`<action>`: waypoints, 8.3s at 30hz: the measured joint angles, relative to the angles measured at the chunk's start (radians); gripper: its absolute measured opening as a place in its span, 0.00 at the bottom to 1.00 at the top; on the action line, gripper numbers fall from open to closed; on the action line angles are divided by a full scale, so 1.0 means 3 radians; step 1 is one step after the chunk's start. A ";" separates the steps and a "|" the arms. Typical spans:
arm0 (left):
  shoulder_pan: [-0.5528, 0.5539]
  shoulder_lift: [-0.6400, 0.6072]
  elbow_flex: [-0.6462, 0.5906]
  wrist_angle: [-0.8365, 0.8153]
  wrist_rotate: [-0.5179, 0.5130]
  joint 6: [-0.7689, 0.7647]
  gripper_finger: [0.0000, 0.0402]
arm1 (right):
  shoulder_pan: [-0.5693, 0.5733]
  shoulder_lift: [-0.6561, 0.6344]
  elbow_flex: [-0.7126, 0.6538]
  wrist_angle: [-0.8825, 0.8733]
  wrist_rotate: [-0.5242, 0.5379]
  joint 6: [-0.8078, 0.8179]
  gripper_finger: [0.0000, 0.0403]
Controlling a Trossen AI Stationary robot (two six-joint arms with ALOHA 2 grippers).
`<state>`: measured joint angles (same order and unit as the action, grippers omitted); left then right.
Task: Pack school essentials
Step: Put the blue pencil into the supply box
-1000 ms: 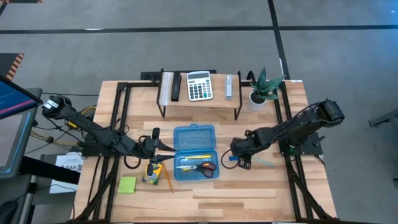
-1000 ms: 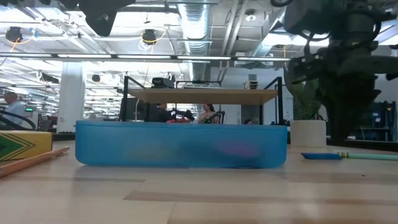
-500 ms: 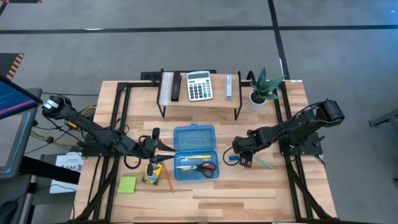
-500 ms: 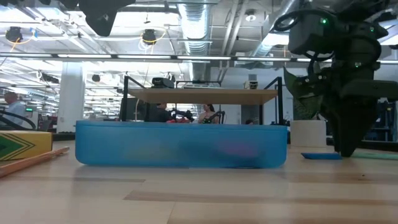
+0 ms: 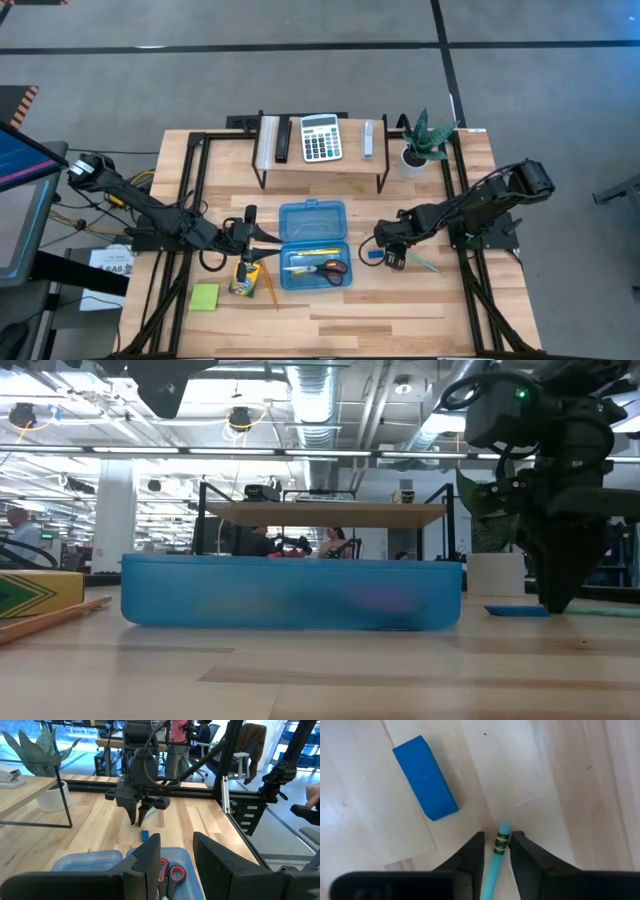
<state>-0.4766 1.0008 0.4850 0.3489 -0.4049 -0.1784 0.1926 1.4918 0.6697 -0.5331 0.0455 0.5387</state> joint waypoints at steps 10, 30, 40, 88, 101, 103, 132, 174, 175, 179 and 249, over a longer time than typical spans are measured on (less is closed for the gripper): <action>0.0000 0.0000 0.0000 0.0000 0.0000 -0.0001 0.25 | -0.0140 0.0001 -0.0001 -0.0016 0.0000 -0.0056 0.04; 0.0000 0.0000 0.0000 -0.0001 -0.0007 0.0007 0.25 | -0.0256 -0.0002 0.0034 -0.0060 -0.0006 -0.0166 0.02; 0.0001 0.0000 0.0000 -0.0003 -0.0009 0.0017 0.25 | -0.0303 0.0006 0.0279 -0.0139 0.0058 -0.0307 0.00; 0.0001 0.0000 0.0000 -0.0004 -0.0009 0.0019 0.25 | 0.0052 0.0068 0.0300 0.0176 0.0022 -0.1801 0.37; 0.0001 0.0014 -0.0003 -0.0041 -0.0015 0.0003 0.25 | 0.0024 0.0566 0.0411 0.0135 0.0030 -0.1861 0.34; 0.0001 0.0025 -0.0003 -0.0039 -0.0030 0.0003 0.25 | 0.0017 0.0554 0.0417 0.0136 0.0020 -0.1862 0.33; 0.0001 0.0027 -0.0003 -0.0047 -0.0041 -0.0006 0.25 | -0.0147 0.0564 0.0474 0.0040 0.0013 -0.1835 0.01; -0.0002 0.0070 0.0003 -0.0099 -0.0024 -0.0046 0.25 | -0.0119 -0.0722 -0.0114 -0.0014 -0.0066 -0.0959 0.06; 0.0000 0.0070 0.0003 -0.0095 -0.0034 -0.0046 0.25 | -0.0104 -0.0875 -0.0173 -0.0015 -0.0067 -0.0895 0.06; -0.0001 0.0070 0.0003 -0.0077 -0.0040 -0.0046 0.25 | -0.0018 -0.1377 -0.0381 -0.0135 -0.0067 -0.0657 0.06; 0.0814 0.1516 0.0054 0.1051 0.0989 -0.0183 0.25 | 0.0569 -0.0890 -0.0790 0.0462 0.0557 0.0480 0.00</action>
<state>-0.2325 1.4555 0.5011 0.6643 -0.1083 -0.2334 0.3634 1.2247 0.4327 -0.3946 0.2127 0.6828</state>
